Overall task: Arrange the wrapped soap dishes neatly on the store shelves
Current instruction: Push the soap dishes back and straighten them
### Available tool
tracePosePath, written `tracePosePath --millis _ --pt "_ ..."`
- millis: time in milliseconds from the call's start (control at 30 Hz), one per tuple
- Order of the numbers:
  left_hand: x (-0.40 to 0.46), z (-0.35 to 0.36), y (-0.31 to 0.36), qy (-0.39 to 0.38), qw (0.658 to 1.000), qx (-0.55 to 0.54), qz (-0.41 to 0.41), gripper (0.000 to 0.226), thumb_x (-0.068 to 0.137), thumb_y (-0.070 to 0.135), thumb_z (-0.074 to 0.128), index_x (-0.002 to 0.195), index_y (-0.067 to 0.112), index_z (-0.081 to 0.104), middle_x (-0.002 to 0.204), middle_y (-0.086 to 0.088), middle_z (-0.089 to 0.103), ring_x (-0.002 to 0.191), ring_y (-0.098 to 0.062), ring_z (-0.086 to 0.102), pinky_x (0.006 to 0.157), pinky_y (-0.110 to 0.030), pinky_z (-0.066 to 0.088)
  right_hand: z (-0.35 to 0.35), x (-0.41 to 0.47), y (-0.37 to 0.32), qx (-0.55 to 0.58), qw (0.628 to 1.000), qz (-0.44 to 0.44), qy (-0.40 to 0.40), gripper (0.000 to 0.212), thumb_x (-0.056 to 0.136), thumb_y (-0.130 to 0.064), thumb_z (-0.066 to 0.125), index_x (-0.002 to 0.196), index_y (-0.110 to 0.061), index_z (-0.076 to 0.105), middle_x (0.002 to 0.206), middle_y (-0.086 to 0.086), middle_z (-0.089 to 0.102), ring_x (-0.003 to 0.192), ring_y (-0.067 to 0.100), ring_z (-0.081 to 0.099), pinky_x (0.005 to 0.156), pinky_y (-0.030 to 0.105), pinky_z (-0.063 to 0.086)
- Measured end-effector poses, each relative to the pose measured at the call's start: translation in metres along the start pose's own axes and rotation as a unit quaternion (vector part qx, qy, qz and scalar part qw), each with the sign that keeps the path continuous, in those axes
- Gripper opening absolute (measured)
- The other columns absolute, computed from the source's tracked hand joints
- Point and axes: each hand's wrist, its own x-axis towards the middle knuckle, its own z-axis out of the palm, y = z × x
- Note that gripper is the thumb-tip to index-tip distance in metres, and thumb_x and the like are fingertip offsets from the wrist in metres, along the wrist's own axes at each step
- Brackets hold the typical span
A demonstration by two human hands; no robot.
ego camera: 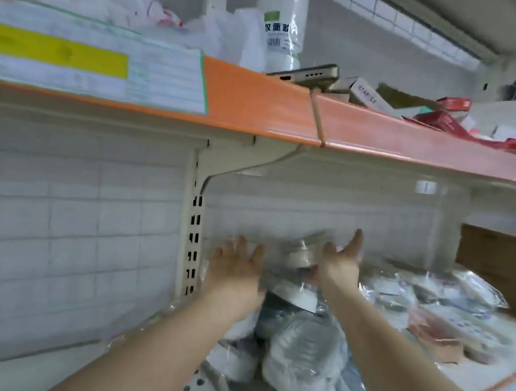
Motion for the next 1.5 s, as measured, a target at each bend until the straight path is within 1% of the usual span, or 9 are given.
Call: tracePosePath --millis 67,167,367,500,700,1000,1200,1433,1500 --pt "0.006 0.002 0.007 -0.064 0.997 -0.042 -0.011 0.069 0.090 0.052 0.041 0.148 0.024 0.015 0.146 -0.014 0.030 0.131 -0.031 0.032 0.104 -0.039 0.027 0.012 0.007 0.018 -0.195 0.977 -0.063 -0.055 0.055 0.095 -0.018 0.046 0.145 -0.016 0.023 0.138 0.026 0.040 0.115 0.042 0.052 0.086 0.044 0.052" --pt "0.011 -0.011 0.003 -0.057 0.989 -0.135 0.004 0.060 0.091 0.048 0.042 0.144 0.027 0.023 0.142 -0.010 0.035 0.125 -0.030 0.040 0.098 -0.035 0.032 0.006 0.014 0.018 -0.294 0.948 -0.110 -0.045 0.050 0.095 -0.021 0.042 0.141 -0.015 0.025 0.114 0.021 0.060 0.101 0.038 0.061 0.079 0.036 0.049" --pt "-0.028 -0.046 -0.041 -0.026 0.990 -0.141 -0.016 0.051 0.097 0.042 0.036 0.144 0.024 0.026 0.145 -0.003 0.035 0.130 -0.022 0.034 0.105 -0.036 0.029 -0.017 0.004 -0.008 -0.460 0.881 -0.108 -0.023 0.045 0.093 -0.024 0.045 0.132 -0.008 0.031 0.129 0.019 0.045 0.119 0.036 0.047 0.092 0.040 0.041" --pt "-0.085 -0.075 -0.090 -0.013 0.994 -0.093 -0.056 0.050 0.098 0.039 0.037 0.144 0.023 0.028 0.146 -0.003 0.035 0.131 -0.022 0.034 0.106 -0.033 0.026 0.004 -0.050 -0.030 -0.517 0.831 -0.202 -0.033 0.041 0.093 -0.020 0.044 0.132 -0.007 0.037 0.130 0.020 0.042 0.120 0.036 0.045 0.097 0.042 0.040" --pt "-0.228 -0.143 -0.191 0.012 0.989 -0.023 -0.145 0.048 0.097 0.040 0.037 0.141 0.022 0.034 0.139 -0.006 0.043 0.127 -0.025 0.039 0.103 -0.036 0.030 0.095 -0.221 -0.103 -0.449 0.801 -0.303 -0.254 0.044 0.094 -0.028 0.045 0.135 -0.012 0.043 0.133 0.012 0.051 0.121 0.029 0.048 0.098 0.036 0.044" --pt "-0.485 -0.260 -0.349 0.002 0.949 0.075 -0.305 0.050 0.096 0.039 0.040 0.142 0.023 0.030 0.141 -0.005 0.041 0.127 -0.025 0.041 0.102 -0.038 0.032 0.198 -0.528 -0.220 -0.240 0.738 -0.477 -0.413 0.045 0.095 -0.030 0.049 0.138 -0.019 0.042 0.136 0.003 0.049 0.122 0.021 0.046 0.091 0.026 0.038" --pt "-0.591 -0.335 -0.427 0.048 0.918 0.140 -0.367 0.051 0.095 0.038 0.043 0.143 0.025 0.029 0.145 -0.002 0.037 0.130 -0.025 0.038 0.103 -0.036 0.031 0.226 -0.661 -0.313 -0.144 0.699 -0.556 -0.426 0.038 0.092 -0.025 0.054 0.127 -0.007 0.054 0.126 0.009 0.057 0.112 0.027 0.053 0.086 0.027 0.042" --pt "-0.680 -0.363 -0.506 0.064 0.887 0.174 -0.423 0.052 0.096 0.038 0.043 0.143 0.022 0.029 0.141 -0.004 0.041 0.127 -0.025 0.040 0.101 -0.035 0.031 0.270 -0.755 -0.382 -0.113 0.659 -0.621 -0.409 0.033 0.092 -0.030 0.053 0.123 -0.018 0.057 0.118 0.007 0.058 0.096 0.020 0.050 0.080 0.026 0.039" --pt "-0.705 -0.365 -0.537 0.065 0.881 0.182 -0.433 0.052 0.096 0.038 0.044 0.143 0.022 0.029 0.140 -0.005 0.042 0.126 -0.025 0.041 0.099 -0.035 0.033 0.293 -0.777 -0.397 -0.102 0.658 -0.634 -0.393 0.037 0.092 -0.031 0.054 0.127 -0.019 0.055 0.124 0.006 0.056 0.104 0.021 0.051 0.080 0.024 0.036"
